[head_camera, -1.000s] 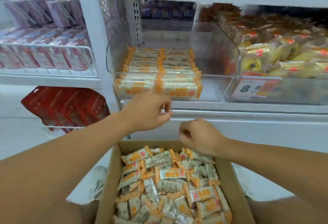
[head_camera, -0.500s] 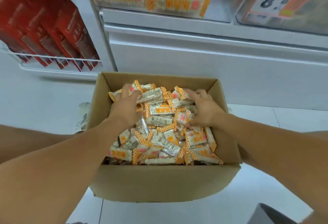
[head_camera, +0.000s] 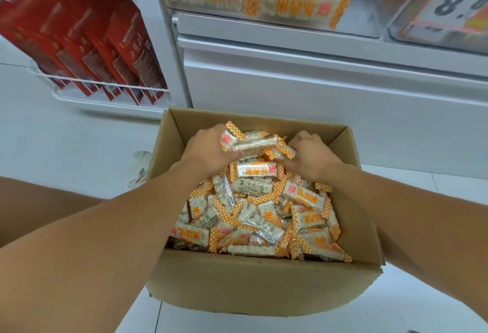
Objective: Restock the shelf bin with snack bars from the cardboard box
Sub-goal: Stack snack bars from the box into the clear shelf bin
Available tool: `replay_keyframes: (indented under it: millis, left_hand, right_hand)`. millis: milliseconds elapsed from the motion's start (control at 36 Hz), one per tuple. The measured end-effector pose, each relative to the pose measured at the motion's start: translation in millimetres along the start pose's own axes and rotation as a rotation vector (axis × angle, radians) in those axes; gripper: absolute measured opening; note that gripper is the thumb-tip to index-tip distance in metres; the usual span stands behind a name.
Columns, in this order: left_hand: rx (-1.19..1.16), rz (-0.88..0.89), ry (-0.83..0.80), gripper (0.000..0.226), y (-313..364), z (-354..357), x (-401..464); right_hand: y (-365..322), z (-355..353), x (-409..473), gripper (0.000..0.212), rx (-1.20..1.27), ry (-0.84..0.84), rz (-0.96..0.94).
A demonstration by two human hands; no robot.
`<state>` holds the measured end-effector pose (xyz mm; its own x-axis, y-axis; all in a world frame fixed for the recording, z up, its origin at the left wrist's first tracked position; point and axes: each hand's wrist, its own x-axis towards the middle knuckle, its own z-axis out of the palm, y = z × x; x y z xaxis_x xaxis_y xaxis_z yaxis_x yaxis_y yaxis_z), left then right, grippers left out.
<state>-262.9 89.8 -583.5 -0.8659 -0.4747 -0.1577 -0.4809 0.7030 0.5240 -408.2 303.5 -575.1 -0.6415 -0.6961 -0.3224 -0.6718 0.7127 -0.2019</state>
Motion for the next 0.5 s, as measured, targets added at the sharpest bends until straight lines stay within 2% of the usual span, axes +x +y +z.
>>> replay_keyframes:
  millis: [56, 139, 194, 250, 306, 361, 417, 500]
  left_hand:
    - [-0.008, 0.056, 0.016, 0.047, 10, -2, -2]
    - [-0.017, 0.069, 0.032, 0.047, 25, -9, -4]
    - [-0.079, 0.047, 0.016, 0.043, 32, -14, -5]
    - [-0.136, 0.044, 0.005, 0.038, 37, -21, -7]
    - [-0.197, 0.011, -0.072, 0.034, 43, -28, -11]
    - [-0.296, -0.051, -0.190, 0.029, 49, -32, -15]
    - [-0.506, -0.173, -0.317, 0.019, 56, -35, -19]
    - [-0.921, -0.326, -0.523, 0.019, 66, -41, -27]
  right_hand:
    - [0, -2, -1, 0.032, 0.108, 0.011, 0.018]
    - [-3, -9, -7, 0.036, 0.220, 0.070, 0.033]
    - [-9, -19, -12, 0.046, 0.321, 0.088, 0.026]
    - [-13, -25, -16, 0.040, 0.443, 0.092, 0.045]
    - [-14, -29, -19, 0.023, 0.613, 0.040, 0.116]
    - [-16, -36, -24, 0.019, 0.781, -0.034, 0.188]
    - [-21, -43, -30, 0.018, 0.951, -0.061, 0.276]
    - [-29, -56, -36, 0.011, 1.308, -0.132, 0.356]
